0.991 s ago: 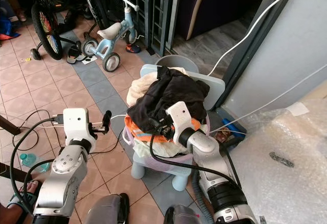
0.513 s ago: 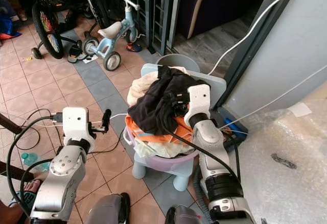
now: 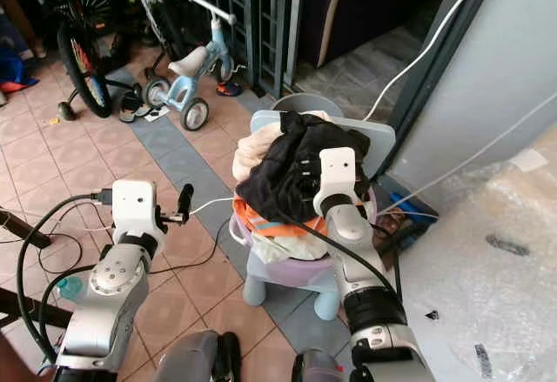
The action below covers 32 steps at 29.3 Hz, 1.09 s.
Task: Clothes washing
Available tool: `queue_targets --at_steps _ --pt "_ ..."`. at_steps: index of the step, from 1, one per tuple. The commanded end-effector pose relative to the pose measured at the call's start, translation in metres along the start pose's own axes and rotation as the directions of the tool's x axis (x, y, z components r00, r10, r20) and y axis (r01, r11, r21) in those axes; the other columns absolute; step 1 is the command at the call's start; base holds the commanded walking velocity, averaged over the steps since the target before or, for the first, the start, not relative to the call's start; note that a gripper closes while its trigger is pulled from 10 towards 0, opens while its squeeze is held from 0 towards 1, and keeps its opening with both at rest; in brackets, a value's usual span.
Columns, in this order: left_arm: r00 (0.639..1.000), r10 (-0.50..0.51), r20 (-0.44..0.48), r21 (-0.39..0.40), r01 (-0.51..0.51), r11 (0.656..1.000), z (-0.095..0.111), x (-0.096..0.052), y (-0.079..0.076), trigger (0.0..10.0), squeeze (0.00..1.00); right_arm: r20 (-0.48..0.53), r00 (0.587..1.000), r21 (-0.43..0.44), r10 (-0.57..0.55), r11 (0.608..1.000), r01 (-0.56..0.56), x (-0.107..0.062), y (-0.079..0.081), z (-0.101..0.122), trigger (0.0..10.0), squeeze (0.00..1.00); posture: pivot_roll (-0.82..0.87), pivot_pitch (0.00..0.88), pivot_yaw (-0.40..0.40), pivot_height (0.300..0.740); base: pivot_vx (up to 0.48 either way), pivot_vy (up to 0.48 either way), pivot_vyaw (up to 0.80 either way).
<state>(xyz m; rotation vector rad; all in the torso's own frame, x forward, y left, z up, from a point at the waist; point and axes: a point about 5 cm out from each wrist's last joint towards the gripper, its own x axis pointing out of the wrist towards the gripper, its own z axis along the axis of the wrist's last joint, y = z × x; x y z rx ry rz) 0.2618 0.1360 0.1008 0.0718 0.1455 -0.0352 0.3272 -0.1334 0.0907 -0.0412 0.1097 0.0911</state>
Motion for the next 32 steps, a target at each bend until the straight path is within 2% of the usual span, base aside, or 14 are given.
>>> queue_targets --at_steps 1,7,13,19,27,29,32 --pt "1.000 0.001 -0.015 0.005 -0.001 1.000 -0.002 0.001 -0.001 10.0 0.00 -0.033 0.999 0.011 0.015 1.000 -0.015 0.004 0.007 -0.003 10.0 0.00 0.12 0.095 -0.006 0.740 0.000 0.000 0.00" --pt "1.000 -0.016 -0.017 -0.007 0.016 1.000 -0.001 0.001 -0.006 10.0 0.00 -0.089 0.992 0.013 0.094 0.996 -0.093 0.012 0.023 -0.008 10.0 0.00 0.13 0.104 -0.007 0.740 0.000 0.000 0.00" --pt "1.000 -0.016 -0.008 0.005 0.016 1.000 -0.001 -0.004 -0.005 10.0 0.00 -0.065 0.988 -0.001 0.142 0.990 -0.142 0.024 0.033 0.004 10.0 0.00 0.16 0.121 -0.016 0.740 0.304 0.051 0.00" --pt "0.999 0.011 -0.037 -0.003 -0.011 1.000 -0.005 -0.011 0.000 10.0 0.00 -0.052 0.990 0.003 0.131 0.991 -0.131 0.026 0.030 0.006 10.0 0.00 0.17 0.135 -0.024 0.740 0.443 0.000 0.00" --pt "0.997 0.028 -0.070 0.012 -0.027 1.000 -0.010 -0.011 0.007 10.0 0.00 -0.084 0.988 0.007 0.126 0.992 -0.126 0.021 0.027 -0.007 10.0 0.00 0.16 0.133 -0.014 0.740 0.348 0.000 0.00" --pt "0.997 0.029 -0.069 -0.015 -0.030 0.999 -0.008 -0.010 0.005 10.0 0.00 -0.096 0.988 0.008 0.124 0.992 -0.124 0.021 0.025 -0.010 10.0 0.00 0.16 0.131 -0.014 0.740 0.000 0.000 0.00" --pt "0.997 0.028 -0.073 -0.025 -0.030 0.999 -0.007 -0.010 0.003 10.0 0.00 -0.169 0.976 -0.003 0.140 0.990 -0.143 0.018 0.024 -0.021 10.0 0.00 0.16 0.124 -0.014 0.740 0.000 0.000 0.00"
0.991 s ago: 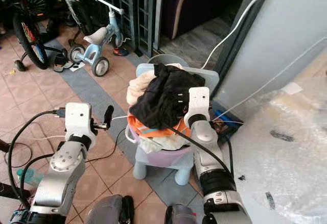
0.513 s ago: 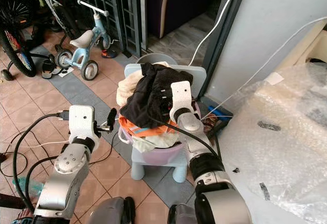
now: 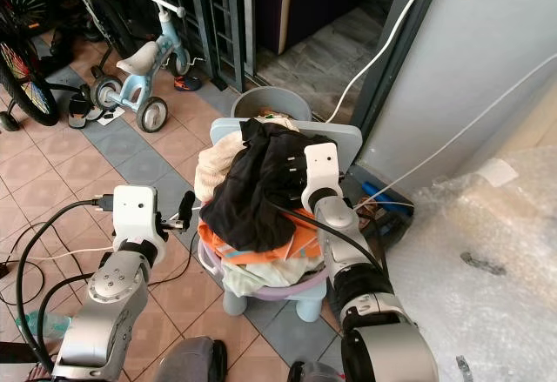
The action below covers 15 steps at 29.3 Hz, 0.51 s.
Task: Clothes washing
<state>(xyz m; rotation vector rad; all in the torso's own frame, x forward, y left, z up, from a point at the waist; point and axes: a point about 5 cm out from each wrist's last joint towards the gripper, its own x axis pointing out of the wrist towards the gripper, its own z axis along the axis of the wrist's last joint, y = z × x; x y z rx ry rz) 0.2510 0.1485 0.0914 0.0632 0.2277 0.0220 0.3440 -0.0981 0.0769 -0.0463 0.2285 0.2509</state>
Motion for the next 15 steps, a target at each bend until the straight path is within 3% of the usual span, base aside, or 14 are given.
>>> queue_targets --at_steps 1,9,15 --pt "1.000 -0.023 0.012 -0.007 0.023 1.000 0.0044 -0.0008 -0.0087 10.0 0.00 -0.067 0.998 0.000 -0.007 1.000 0.007 -0.0040 -0.0092 -0.0138 10.0 0.00 0.16 0.123 -0.013 0.740 0.000 0.000 0.00" --pt "1.000 -0.006 0.005 0.000 0.006 1.000 0.0043 -0.0010 -0.0057 10.0 0.00 -0.101 0.993 -0.003 0.066 0.998 -0.066 -0.0046 -0.0071 -0.0177 10.0 0.00 0.17 0.121 -0.016 0.740 0.000 0.000 0.00" --pt "1.000 0.002 -0.017 0.005 -0.001 1.000 0.0015 -0.0006 -0.0027 10.0 0.00 -0.085 0.964 0.013 0.253 0.967 -0.253 -0.0052 -0.0027 -0.0097 10.0 0.00 0.16 0.114 -0.013 0.740 0.000 0.000 0.00"
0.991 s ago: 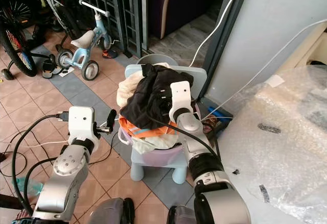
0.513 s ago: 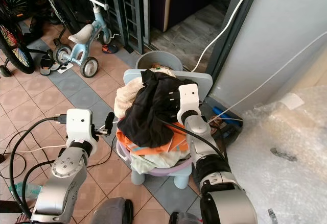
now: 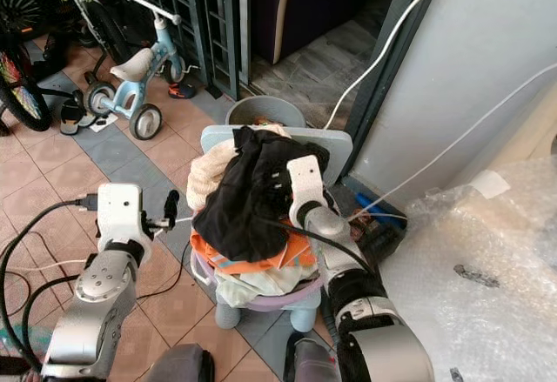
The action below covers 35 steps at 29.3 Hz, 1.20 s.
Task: Clothes washing
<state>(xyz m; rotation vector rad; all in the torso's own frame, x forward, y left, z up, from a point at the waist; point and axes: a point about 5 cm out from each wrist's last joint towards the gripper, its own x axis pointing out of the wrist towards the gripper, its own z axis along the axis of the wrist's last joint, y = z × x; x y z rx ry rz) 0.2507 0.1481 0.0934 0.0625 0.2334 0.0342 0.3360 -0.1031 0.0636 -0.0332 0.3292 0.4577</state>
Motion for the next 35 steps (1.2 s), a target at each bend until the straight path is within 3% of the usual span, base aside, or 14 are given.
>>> queue_targets --at_steps 1,2,3,9,13,35 --pt "1.000 -0.013 -0.013 0.008 0.013 1.000 -0.001 0.001 -0.003 10.0 0.00 -0.002 0.997 -0.008 0.077 0.997 -0.077 0.000 0.002 0.004 10.0 0.00 0.16 0.112 -0.013 0.740 0.000 0.000 0.00" --pt "1.000 -0.015 -0.014 0.010 0.015 1.000 -0.001 0.001 -0.004 10.0 0.00 -0.015 0.995 -0.018 0.098 0.995 -0.099 0.000 0.004 0.002 9.9 0.00 0.16 0.112 -0.013 0.740 0.000 0.000 0.00" --pt "1.000 -0.018 -0.015 0.012 0.018 1.000 -0.001 0.002 -0.005 10.0 0.00 -0.041 0.995 -0.032 0.095 0.995 -0.096 0.000 0.005 -0.002 0.0 0.00 0.16 0.108 -0.013 0.740 0.000 0.000 0.00" --pt "1.000 -0.023 -0.021 0.019 0.023 1.000 -0.001 0.003 -0.006 10.0 0.00 -0.157 0.986 -0.067 0.051 0.996 -0.062 0.000 0.009 -0.021 0.0 0.00 0.17 0.108 -0.015 0.740 0.000 0.000 0.00" --pt "0.999 -0.020 -0.026 0.020 0.021 1.000 -0.001 0.003 -0.005 10.0 0.00 -0.180 0.982 -0.078 0.050 0.995 -0.065 -0.001 0.013 -0.028 0.0 0.00 0.17 0.108 -0.015 0.740 0.000 0.000 0.00" --pt "0.999 -0.019 -0.036 0.020 0.020 1.000 -0.003 0.006 -0.007 10.0 0.00 -0.163 0.987 -0.040 -0.006 0.999 -0.001 -0.004 0.010 -0.032 0.0 0.00 0.15 0.087 -0.025 0.740 0.000 0.000 0.00"
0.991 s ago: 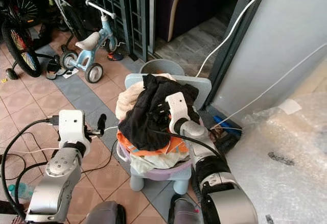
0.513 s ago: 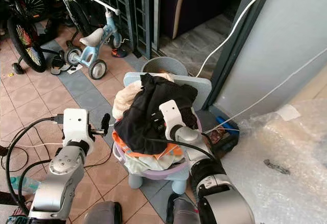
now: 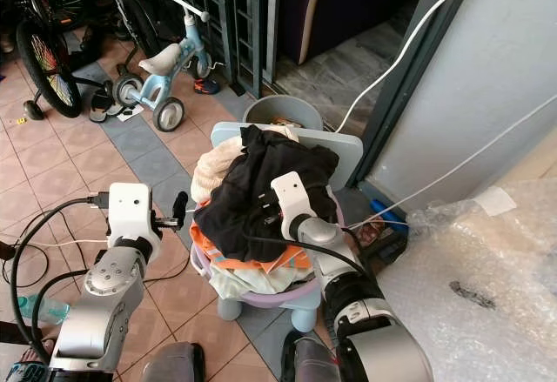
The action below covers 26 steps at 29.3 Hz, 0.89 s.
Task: Clothes washing
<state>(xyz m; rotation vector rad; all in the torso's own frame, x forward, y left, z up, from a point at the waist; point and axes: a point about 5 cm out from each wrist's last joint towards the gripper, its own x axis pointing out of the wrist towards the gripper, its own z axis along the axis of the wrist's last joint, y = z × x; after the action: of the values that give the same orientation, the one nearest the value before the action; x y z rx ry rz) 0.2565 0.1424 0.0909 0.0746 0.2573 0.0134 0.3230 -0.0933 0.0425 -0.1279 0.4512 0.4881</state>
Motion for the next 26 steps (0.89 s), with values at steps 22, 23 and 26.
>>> queue_targets --at_steps 22,23,26 --pt "1.000 0.006 0.024 -0.039 -0.005 0.999 0.001 0.009 -0.007 10.0 0.00 0.554 0.833 0.339 -0.001 0.914 -0.225 -0.045 -0.007 0.098 0.0 0.00 0.10 0.037 -0.032 0.740 0.000 0.000 0.00" --pt "1.000 0.008 0.030 -0.049 -0.006 0.999 0.002 0.009 -0.008 10.0 0.00 0.566 0.824 0.345 -0.022 0.914 -0.213 -0.048 -0.009 0.102 0.0 0.00 0.09 0.035 -0.032 0.740 0.000 0.000 0.00" --pt "0.999 0.023 0.045 -0.064 -0.020 0.998 0.005 0.013 -0.010 10.0 0.00 0.577 0.813 0.333 -0.075 0.931 -0.150 -0.060 -0.016 0.104 0.0 0.00 0.09 0.031 -0.036 0.740 0.000 0.000 0.00"
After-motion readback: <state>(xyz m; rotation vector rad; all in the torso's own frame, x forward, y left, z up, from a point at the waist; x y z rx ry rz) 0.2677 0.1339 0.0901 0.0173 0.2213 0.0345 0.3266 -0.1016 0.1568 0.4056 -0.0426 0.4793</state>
